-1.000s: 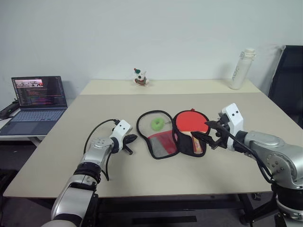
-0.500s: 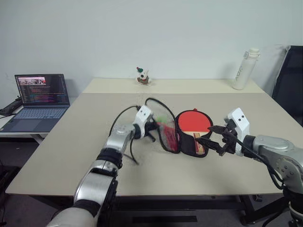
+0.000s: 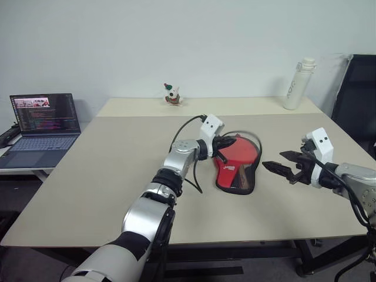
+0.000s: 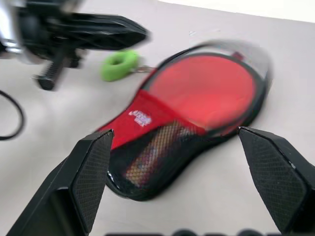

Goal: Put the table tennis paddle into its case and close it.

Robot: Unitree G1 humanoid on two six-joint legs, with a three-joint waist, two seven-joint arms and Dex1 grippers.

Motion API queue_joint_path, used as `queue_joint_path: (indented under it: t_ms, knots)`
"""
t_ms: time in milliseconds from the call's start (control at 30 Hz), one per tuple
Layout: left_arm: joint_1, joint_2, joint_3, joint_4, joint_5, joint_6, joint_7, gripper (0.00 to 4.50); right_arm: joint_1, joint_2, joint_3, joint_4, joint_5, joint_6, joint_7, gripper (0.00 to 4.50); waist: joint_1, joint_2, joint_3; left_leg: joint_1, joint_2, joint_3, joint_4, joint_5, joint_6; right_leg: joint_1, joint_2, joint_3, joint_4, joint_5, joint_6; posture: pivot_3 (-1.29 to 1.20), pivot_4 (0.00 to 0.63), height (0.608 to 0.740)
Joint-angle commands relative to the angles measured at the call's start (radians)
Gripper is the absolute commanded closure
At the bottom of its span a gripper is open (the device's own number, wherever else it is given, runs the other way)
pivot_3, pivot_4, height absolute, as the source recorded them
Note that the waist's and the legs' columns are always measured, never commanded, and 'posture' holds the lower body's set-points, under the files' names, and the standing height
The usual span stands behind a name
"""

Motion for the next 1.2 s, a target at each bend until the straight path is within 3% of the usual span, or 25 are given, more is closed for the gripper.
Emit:
queue_joint_path:
  t_ms: [33,267,533,767,1200]
  knots:
    - [0.054,0.06,0.028,-0.086,-0.031,0.004,-0.056,4.48,-0.028,0.019,-0.014,0.04,-0.018,-0.012,-0.04,0.05,-0.001,0.0,0.0,0.001,0.0,0.001,0.0,0.0,0.0,0.0,0.0,0.001,0.0,0.0,0.0,0.0,0.15,0.74]
    - [0.291,0.2,0.046,-0.432,-0.133,0.135,-0.225,4.5,-0.089,0.068,0.04,0.206,-0.052,-0.04,-0.044,0.03,0.002,0.0,0.0,0.0,0.001,0.001,0.0,0.0,0.0,0.0,0.0,0.002,0.0,0.003,-0.005,0.0,0.15,0.74]
    - [0.49,0.306,0.085,-0.781,-0.28,0.356,-0.263,4.5,-0.192,0.155,0.106,0.507,-0.147,-0.156,-0.038,0.03,0.003,0.0,0.0,0.0,0.001,0.0,0.001,0.0,0.0,0.0,0.0,0.001,0.001,0.003,-0.005,0.0,0.15,0.74]
    - [0.566,0.37,0.101,-0.879,-0.31,0.415,-0.234,4.5,-0.266,0.247,0.162,0.747,-0.242,-0.307,-0.027,0.03,0.002,0.0,0.0,0.001,0.001,0.001,0.001,0.0,0.0,0.0,0.0,0.002,0.001,0.003,-0.006,0.0,0.15,0.74]
    - [0.59,0.382,0.088,-0.929,-0.327,0.438,-0.193,4.5,-0.352,0.357,0.208,0.969,-0.345,-0.404,-0.006,0.03,-0.009,0.0,0.0,0.008,0.002,0.004,0.001,0.0,0.0,0.005,0.001,0.004,0.002,0.004,-0.006,0.0,0.15,0.74]
